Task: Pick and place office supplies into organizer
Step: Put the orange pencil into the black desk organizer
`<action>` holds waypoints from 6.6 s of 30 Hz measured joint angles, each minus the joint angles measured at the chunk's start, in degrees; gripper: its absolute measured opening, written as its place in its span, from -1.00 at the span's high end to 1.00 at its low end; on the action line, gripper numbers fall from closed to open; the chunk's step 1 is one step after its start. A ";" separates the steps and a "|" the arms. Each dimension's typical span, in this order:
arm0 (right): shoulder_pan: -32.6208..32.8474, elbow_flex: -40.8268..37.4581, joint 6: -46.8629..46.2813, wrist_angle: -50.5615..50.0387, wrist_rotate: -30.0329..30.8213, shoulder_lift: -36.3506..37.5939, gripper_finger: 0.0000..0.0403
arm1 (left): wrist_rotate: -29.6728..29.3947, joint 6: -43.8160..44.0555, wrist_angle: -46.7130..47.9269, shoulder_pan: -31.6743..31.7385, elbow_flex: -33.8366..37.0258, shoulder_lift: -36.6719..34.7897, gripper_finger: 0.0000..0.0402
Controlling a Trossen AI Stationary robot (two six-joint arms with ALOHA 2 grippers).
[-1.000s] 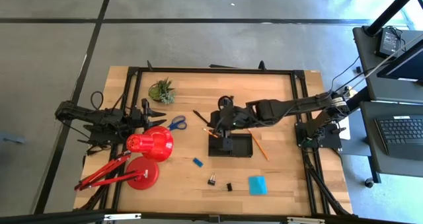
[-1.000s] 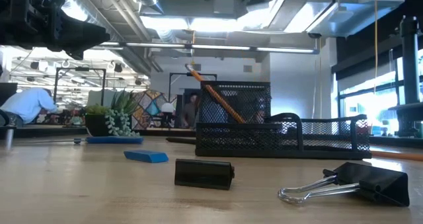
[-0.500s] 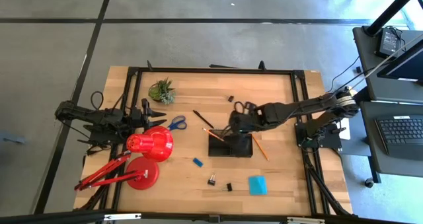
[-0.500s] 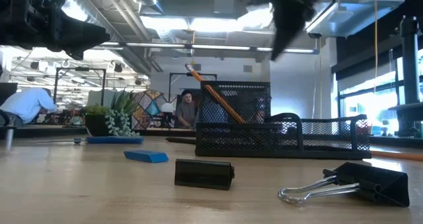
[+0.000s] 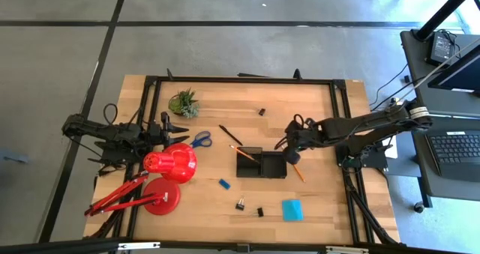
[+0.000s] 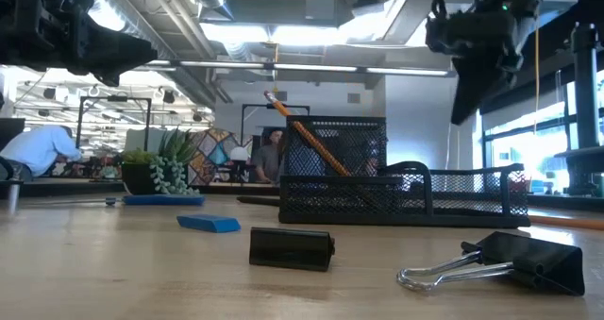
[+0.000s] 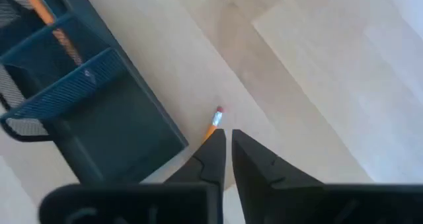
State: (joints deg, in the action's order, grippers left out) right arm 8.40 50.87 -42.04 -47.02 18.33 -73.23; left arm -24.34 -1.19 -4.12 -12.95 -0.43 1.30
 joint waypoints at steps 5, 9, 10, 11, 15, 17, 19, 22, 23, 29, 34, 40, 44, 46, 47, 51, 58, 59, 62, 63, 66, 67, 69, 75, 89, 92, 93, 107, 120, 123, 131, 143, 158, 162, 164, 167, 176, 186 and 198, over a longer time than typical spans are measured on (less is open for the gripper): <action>-1.03 -2.44 -1.28 0.40 -5.18 -0.28 0.73 | 0.00 0.00 0.00 0.00 -0.02 0.00 0.45; -1.79 -3.42 -2.47 0.48 -7.27 -0.28 0.51 | 0.00 0.00 0.00 -0.01 -0.02 0.00 0.45; -1.87 -3.45 -2.85 0.27 -7.30 -0.28 0.45 | 0.00 0.00 0.00 0.00 0.00 0.00 0.45; -1.88 -3.45 -2.94 0.07 -7.32 -0.28 0.38 | 0.00 0.00 0.00 -0.02 -0.02 0.00 0.45; -1.78 -3.45 -2.94 -0.29 -9.33 -0.28 0.16 | 0.00 0.00 0.00 -0.01 -0.02 0.00 0.45; -1.31 -3.45 -2.68 -0.33 -11.39 -0.28 0.08 | 0.00 0.00 0.00 -0.01 -0.02 0.00 0.45; -0.51 -3.45 -2.85 -0.56 -12.45 -0.28 0.04 | 0.00 -0.01 0.00 -0.01 -0.01 0.00 0.45; 0.87 -3.45 -5.77 -1.58 -12.53 -0.42 0.02 | 0.00 -0.01 0.00 0.00 -0.01 0.00 0.45; 1.39 -3.45 -6.64 -1.87 -12.54 -0.67 0.03 | 0.00 -0.01 0.00 -0.01 -0.01 0.00 0.45; 4.43 -3.45 -11.98 -3.80 -12.60 -4.41 0.14 | 0.00 -0.01 0.00 0.00 -0.01 0.00 0.45; 6.28 -3.45 -14.76 -3.43 -12.95 -8.87 0.21 | 0.00 -0.01 0.00 -0.02 0.00 0.00 0.45; 7.68 -3.45 -17.13 -1.55 -14.01 -12.95 0.20 | 0.00 0.00 0.00 0.00 0.00 0.00 0.45; 8.06 -3.43 -17.60 1.02 -15.21 -14.83 0.21 | 0.00 0.00 0.00 -0.01 -0.02 0.00 0.45; 8.11 -3.43 -17.67 0.99 -15.29 -15.94 0.22 | 0.00 0.00 0.00 -0.02 -0.02 0.00 0.45; 8.10 -3.43 -17.66 1.00 -15.33 -16.52 0.22 | 0.00 0.00 0.00 0.00 0.00 0.00 0.45; 8.07 -3.41 -17.62 1.03 -15.58 -18.85 0.22 | 0.00 -0.02 0.00 -0.02 0.00 0.00 0.45; 7.98 -3.14 -16.00 1.68 -17.57 -21.61 0.22 | 0.00 -0.02 0.00 -0.02 0.00 0.00 0.45; 7.96 -3.14 -15.98 1.70 -17.68 -21.66 0.22 | 0.00 -0.02 0.00 -0.02 -0.02 0.00 0.45; 7.96 -3.17 -16.01 1.86 -17.81 -21.68 0.25 | 0.00 -0.02 0.00 0.00 -0.01 0.00 0.45; 7.96 -3.19 -16.03 1.84 -17.90 -21.70 0.27 | 0.00 -0.01 0.00 -0.02 0.00 0.00 0.45; 7.96 -3.25 -16.30 2.04 -18.24 -21.77 0.38 | 0.00 -0.02 0.00 0.00 -0.02 0.00 0.45; 7.96 -3.25 -16.33 2.15 -18.33 -21.77 0.42 | 0.00 0.00 0.00 0.00 0.00 0.00 0.45; 7.98 -3.25 -16.35 2.30 -18.49 -21.81 0.52 | 0.00 0.00 0.00 -0.02 0.00 0.00 0.45; 7.98 -4.10 -16.20 3.51 -18.69 -21.71 0.79 | 0.00 0.48 0.00 -0.01 -0.01 0.00 0.45; 6.62 -7.70 -18.32 5.71 -17.19 -17.85 0.84 | 0.00 0.59 0.00 0.00 -0.01 0.00 0.45; 4.99 -7.81 -17.65 5.38 -17.18 -17.34 0.89 | 0.00 0.57 0.00 0.00 -0.01 0.00 0.45; 4.26 -7.88 -17.07 5.21 -17.19 -17.32 0.90 | 0.00 0.57 0.00 -0.02 0.00 0.00 0.45; -9.39 -10.98 -5.34 7.19 -22.20 -16.48 0.90 | 0.00 0.46 0.00 -0.01 0.00 0.00 0.45; -16.42 -10.45 1.39 7.93 -17.69 -16.48 0.90 | 0.00 0.46 0.00 0.00 0.00 0.00 0.45; -18.47 -10.42 2.46 8.82 -14.00 -16.48 0.90 | 0.00 0.46 0.00 0.00 -0.01 -0.01 0.45; -23.48 -10.53 7.91 12.59 -6.88 -16.74 0.90 | 0.00 0.46 0.00 0.00 -0.02 0.00 0.45; -25.57 -10.58 11.19 12.81 -7.52 -16.83 0.77 | 0.00 0.46 0.00 0.00 -0.01 0.00 0.45; -25.55 -8.72 11.17 11.23 -8.09 -17.05 0.35 | 0.00 0.46 0.00 0.00 0.00 0.00 0.45; -25.57 -6.10 13.13 10.29 -10.01 -17.36 0.37 | 0.00 0.46 0.00 -0.01 -0.01 -0.01 0.45; -25.57 -4.56 14.11 10.33 -10.09 -17.24 0.38 | 0.00 0.46 0.00 0.00 0.00 0.00 0.45; -25.67 -2.27 14.45 8.32 -9.61 -17.22 0.39 | 0.00 0.46 0.00 0.00 -0.02 0.00 0.45; -27.22 5.42 20.88 6.52 -9.16 -17.09 0.39 | 0.01 0.46 0.00 0.00 0.00 -0.02 0.45; -28.90 6.12 24.51 12.05 -8.96 -20.03 0.39 | 0.00 0.46 0.00 0.00 0.00 0.00 0.45; -33.35 6.21 25.69 17.22 -14.01 -24.74 0.39 | 0.01 0.46 0.00 -0.01 0.00 -0.02 0.45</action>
State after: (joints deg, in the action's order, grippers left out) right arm -24.95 57.08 -16.35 -29.80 4.32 -97.97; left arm -24.33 -0.73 -4.12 -12.97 -0.43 1.28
